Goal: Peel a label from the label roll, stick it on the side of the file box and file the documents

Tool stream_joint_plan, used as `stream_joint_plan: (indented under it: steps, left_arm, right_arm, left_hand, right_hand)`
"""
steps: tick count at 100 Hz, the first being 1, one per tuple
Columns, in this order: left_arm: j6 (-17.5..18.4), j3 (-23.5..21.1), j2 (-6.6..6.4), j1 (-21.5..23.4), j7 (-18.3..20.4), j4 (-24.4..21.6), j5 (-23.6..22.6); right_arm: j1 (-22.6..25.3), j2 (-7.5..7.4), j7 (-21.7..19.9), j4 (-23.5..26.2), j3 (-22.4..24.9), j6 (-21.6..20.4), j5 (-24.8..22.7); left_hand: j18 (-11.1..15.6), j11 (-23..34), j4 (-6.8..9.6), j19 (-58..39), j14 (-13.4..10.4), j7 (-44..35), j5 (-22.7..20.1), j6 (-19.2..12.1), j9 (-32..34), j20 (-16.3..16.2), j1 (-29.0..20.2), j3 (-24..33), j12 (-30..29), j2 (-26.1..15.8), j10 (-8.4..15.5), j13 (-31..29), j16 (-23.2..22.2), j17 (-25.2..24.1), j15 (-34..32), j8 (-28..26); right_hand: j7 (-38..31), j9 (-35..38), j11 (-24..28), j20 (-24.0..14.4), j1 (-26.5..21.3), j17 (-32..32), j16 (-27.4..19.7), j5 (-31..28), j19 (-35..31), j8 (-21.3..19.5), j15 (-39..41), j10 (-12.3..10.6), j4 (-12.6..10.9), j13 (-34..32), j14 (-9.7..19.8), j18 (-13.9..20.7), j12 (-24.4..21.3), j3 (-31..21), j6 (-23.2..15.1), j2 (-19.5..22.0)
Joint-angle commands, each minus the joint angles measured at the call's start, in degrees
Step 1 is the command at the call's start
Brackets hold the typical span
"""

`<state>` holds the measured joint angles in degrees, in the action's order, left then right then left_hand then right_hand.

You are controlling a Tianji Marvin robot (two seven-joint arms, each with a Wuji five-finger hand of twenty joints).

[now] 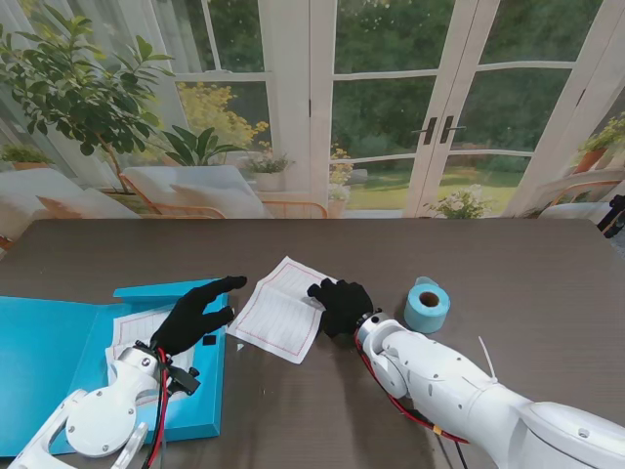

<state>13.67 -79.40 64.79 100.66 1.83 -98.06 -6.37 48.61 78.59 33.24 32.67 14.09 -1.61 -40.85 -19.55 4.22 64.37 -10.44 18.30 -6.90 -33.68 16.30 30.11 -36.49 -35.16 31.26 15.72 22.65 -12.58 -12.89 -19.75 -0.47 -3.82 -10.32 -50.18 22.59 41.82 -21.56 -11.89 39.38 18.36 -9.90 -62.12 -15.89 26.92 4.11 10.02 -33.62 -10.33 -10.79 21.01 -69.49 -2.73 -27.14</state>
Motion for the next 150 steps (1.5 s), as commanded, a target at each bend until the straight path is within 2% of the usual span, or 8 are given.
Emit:
stream_joint_plan:
  steps: [1, 12, 19, 24, 45, 58, 105, 150]
  left_arm:
    - [-0.6, 0.2, 0.1, -0.1, 1.4, 0.2, 0.5]
    - [-1.2, 0.4, 0.06, -0.4, 1.8, 0.4, 0.9]
    - [-1.3, 0.5, 0.04, -0.6, 2.1, 0.5, 1.2]
    - [-1.4, 0.5, 0.03, -0.6, 2.2, 0.5, 1.4]
    - [-2.3, 0.5, 0.08, -0.4, 2.5, 0.0, 2.4]
    - [-2.2, 0.4, 0.09, -0.3, 2.4, 0.0, 2.4]
    - [-3.7, 0.2, 0.47, -0.7, 1.6, 0.5, 3.3]
    - [-8.7, -1.0, 0.87, -3.5, 3.0, 3.5, 7.1]
  right_arm:
    - [-0.1, 2.04, 1.3, -2.7, -0.2, -1.7, 1.3]
    - [-0.4, 4.6, 6.1, -7.8, -1.2, -4.3, 3.0]
    - [-0.5, 5.8, 8.5, -10.1, -1.7, -5.6, 3.7]
    - [-0.6, 6.37, 9.5, -11.1, -1.9, -6.4, 4.1]
    - [-0.7, 7.87, 13.3, -13.7, -2.7, -8.2, 4.8]
    - [-0.5, 7.68, 14.8, -12.7, -1.7, -7.8, 4.4]
    - [2.7, -0.99, 12.8, 4.1, 8.4, -5.4, -2.0]
    - [6.4, -4.92, 10.9, 13.4, 16.3, -6.1, -4.4]
  left_hand:
    - [1.5, -0.4, 0.8, 0.7, 0.1, 1.1, -0.5, -0.1, -0.2, -0.2, -0.2, -1.0, -0.5, -1.9, 0.5, 0.7, 0.9, -0.7, 0.5, 0.3]
    - [1.4, -0.5, 0.68, 0.6, 0.2, 1.3, -0.1, -0.2, -0.3, -0.3, -0.1, -1.1, -0.5, -2.2, 0.4, 0.6, 0.9, -0.6, 0.4, 0.4]
    - [1.4, -0.5, 0.55, 0.6, 0.1, 1.3, -0.3, -0.2, -0.3, -0.3, 0.0, -1.2, -0.5, -2.5, 0.5, 0.6, 0.9, -0.7, 0.4, 0.4]
    - [1.4, -0.5, 0.44, 0.6, 0.1, 1.3, -0.3, -0.3, -0.3, -0.3, 0.0, -1.3, -0.5, -2.7, 0.6, 0.6, 0.9, -0.6, 0.4, 0.4]
    - [1.4, -0.6, 0.04, 0.6, 0.1, 1.4, -0.3, -0.1, -0.4, -0.4, 0.1, -1.5, -0.5, -3.7, 0.5, 0.6, 0.9, -0.7, 0.4, 0.5]
    - [1.4, -0.6, -0.23, 0.6, 0.2, 1.4, -0.2, -0.1, -0.4, -0.4, 0.2, -1.8, -0.5, -4.0, 0.4, 0.7, 0.9, -0.7, 0.5, 0.5]
    - [1.3, -0.7, -0.79, 0.5, 0.4, 1.5, -0.7, 0.5, 0.0, -0.6, 0.4, -2.0, -0.5, -5.4, -0.6, 0.6, 0.8, -0.7, 0.4, 0.5]
    - [1.6, -0.8, -1.56, 0.5, 1.4, 1.8, -0.3, 1.1, 0.0, -0.8, 1.1, -2.8, -0.2, -6.1, -2.2, 0.6, 0.5, -1.1, 0.2, 0.5]
  right_hand:
    - [-0.8, 2.7, 1.0, 0.7, 0.8, -24.9, 0.0, -3.1, 0.5, -0.3, 0.8, 0.5, -1.4, -1.9, 0.4, 1.0, 0.2, -2.1, -3.9, 2.2]
    - [-0.2, 11.0, 0.6, 0.4, -0.5, -21.9, 0.3, -15.8, -1.4, -1.8, 2.1, -3.0, -1.3, -6.9, 1.3, 1.1, 0.3, -2.6, -9.9, 4.3]
    - [-3.2, 16.5, -0.4, 1.1, -4.1, -20.1, 0.3, -22.2, -2.7, 5.0, 2.4, -5.0, 6.5, -10.6, 2.4, 1.4, 0.3, -2.4, -12.3, 2.1]
    - [-5.3, 20.0, -1.2, 1.1, -6.6, -18.9, 0.3, -25.3, -3.3, 7.2, 2.6, -6.0, 8.9, -13.0, 3.0, 1.7, -0.1, -2.3, -14.2, 0.2]
    - [-13.9, 32.7, -3.6, 0.9, -10.8, -11.7, 0.7, -32.0, -6.1, 10.2, 3.0, -8.9, 11.4, -22.1, 6.0, 3.5, -1.5, -5.6, -15.1, -5.9]
    - [-17.8, 39.9, -4.7, 1.3, -12.4, -6.5, 1.9, -34.3, -7.7, 9.2, 4.4, -7.9, 12.1, -28.5, 7.9, 5.3, -2.0, -8.4, -14.6, -8.5]
    - [-22.6, 48.5, -3.8, 3.4, -13.2, 3.6, 7.8, -37.5, -10.1, 8.4, 8.2, -5.4, 13.4, -39.4, 8.8, 7.8, 5.7, -12.8, -12.6, -12.2]
    - [-24.3, 50.2, -3.0, 3.3, -13.3, 6.2, 10.9, -37.7, -9.6, 7.8, 10.7, -5.1, 13.7, -41.5, 8.6, 8.1, 8.8, -13.3, -12.1, -12.4]
